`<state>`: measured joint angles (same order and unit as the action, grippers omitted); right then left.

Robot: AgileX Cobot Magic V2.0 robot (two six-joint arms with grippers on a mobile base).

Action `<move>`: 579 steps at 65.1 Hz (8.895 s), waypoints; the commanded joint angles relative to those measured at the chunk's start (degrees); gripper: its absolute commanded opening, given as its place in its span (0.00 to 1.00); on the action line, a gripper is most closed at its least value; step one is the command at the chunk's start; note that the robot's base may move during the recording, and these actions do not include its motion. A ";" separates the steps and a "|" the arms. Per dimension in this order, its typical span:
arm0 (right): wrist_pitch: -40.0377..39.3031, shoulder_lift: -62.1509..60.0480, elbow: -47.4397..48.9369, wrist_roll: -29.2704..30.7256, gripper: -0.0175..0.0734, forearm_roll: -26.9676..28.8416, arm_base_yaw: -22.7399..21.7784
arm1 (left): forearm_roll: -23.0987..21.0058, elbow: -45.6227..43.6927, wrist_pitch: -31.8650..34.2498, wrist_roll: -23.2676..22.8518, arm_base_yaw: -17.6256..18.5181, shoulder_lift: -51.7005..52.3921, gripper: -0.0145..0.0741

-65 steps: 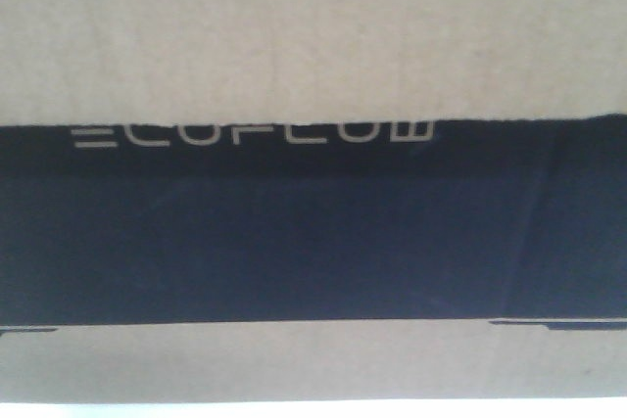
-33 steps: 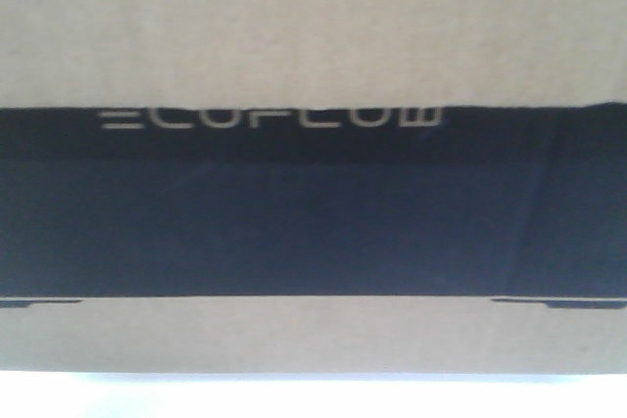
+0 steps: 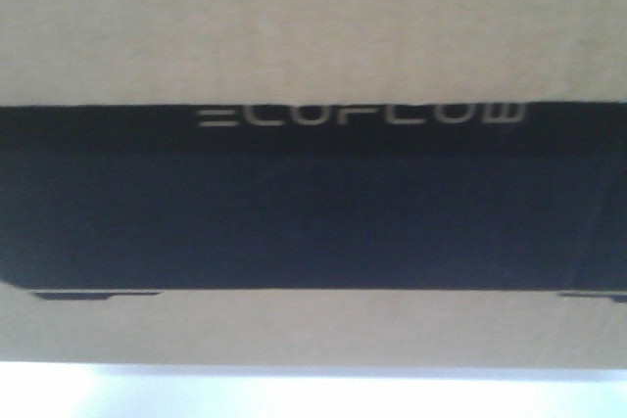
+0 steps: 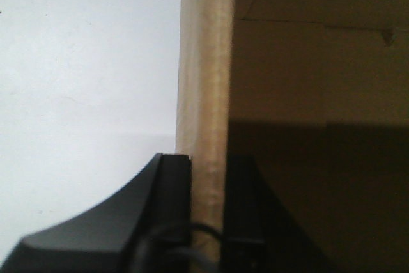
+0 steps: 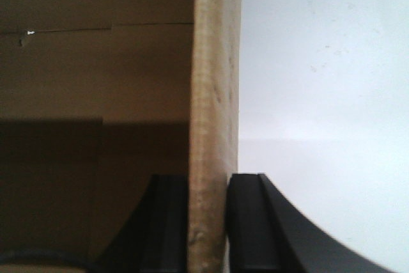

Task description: Grab box from left shelf to table start

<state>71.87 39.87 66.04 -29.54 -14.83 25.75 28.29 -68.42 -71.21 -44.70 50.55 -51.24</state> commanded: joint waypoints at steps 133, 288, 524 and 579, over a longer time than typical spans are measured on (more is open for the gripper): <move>-33.30 24.53 1.99 -1.18 0.25 -3.98 -8.49 | -9.31 -6.95 24.37 8.69 -24.77 -19.36 0.06; -47.58 6.04 -6.90 11.42 0.25 -3.21 -8.29 | -0.02 8.79 45.99 8.84 -29.62 0.72 0.06; -75.74 -41.22 -66.70 25.96 0.25 16.78 -26.63 | -38.42 66.35 68.41 43.11 -45.37 52.55 0.06; -75.74 -41.22 -66.70 25.96 0.25 16.78 -26.63 | -30.65 70.07 76.50 43.11 -46.65 52.55 0.06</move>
<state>0.98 -0.71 -1.69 -3.93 2.11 -0.44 -2.47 1.67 -0.51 -1.73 3.84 0.59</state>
